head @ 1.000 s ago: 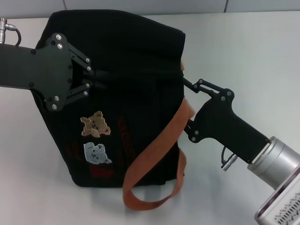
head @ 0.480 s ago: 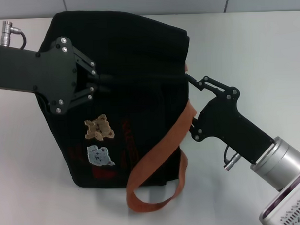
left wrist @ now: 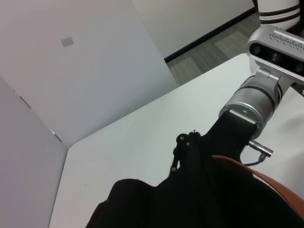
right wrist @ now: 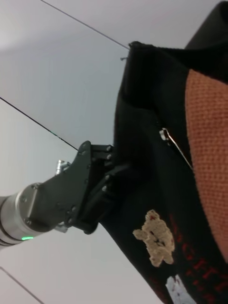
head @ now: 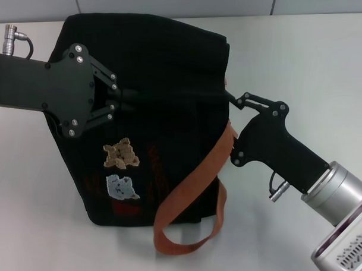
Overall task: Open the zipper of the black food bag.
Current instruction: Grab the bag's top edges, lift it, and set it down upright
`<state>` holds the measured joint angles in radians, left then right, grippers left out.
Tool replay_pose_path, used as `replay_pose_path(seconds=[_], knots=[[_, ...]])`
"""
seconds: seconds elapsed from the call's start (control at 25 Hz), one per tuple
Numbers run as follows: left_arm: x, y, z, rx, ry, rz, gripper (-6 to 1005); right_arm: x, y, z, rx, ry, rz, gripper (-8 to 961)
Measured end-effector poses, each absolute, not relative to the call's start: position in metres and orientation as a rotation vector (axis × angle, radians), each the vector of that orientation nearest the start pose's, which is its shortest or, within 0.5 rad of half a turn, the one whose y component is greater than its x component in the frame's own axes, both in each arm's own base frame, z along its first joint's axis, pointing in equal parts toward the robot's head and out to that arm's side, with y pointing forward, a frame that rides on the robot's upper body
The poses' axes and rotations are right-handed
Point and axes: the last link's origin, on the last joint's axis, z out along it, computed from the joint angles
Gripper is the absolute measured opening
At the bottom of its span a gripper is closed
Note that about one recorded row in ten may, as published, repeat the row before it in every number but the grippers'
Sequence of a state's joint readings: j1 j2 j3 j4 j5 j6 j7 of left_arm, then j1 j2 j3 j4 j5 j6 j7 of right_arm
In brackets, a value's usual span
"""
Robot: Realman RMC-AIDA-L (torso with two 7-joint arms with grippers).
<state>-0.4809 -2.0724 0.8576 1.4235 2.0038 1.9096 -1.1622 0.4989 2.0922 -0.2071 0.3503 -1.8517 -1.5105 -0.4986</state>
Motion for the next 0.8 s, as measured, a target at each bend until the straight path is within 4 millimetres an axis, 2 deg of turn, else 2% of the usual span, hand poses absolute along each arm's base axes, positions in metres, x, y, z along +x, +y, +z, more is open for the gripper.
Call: replay_pose_path(seconds=[0.6, 0.8], knots=[[-0.1719, 0.3125, 0.085, -2.812, 0.683, -0.284, 71, 0.2212, 0.2582, -0.1088, -2.07, -0.392, 0.776, 136], [-0.1717, 0.3127, 0.0854, -2.81, 0.684, -0.284, 71, 0.2211, 0.2598, -0.11, -2.079, -0.389, 0.77, 41]])
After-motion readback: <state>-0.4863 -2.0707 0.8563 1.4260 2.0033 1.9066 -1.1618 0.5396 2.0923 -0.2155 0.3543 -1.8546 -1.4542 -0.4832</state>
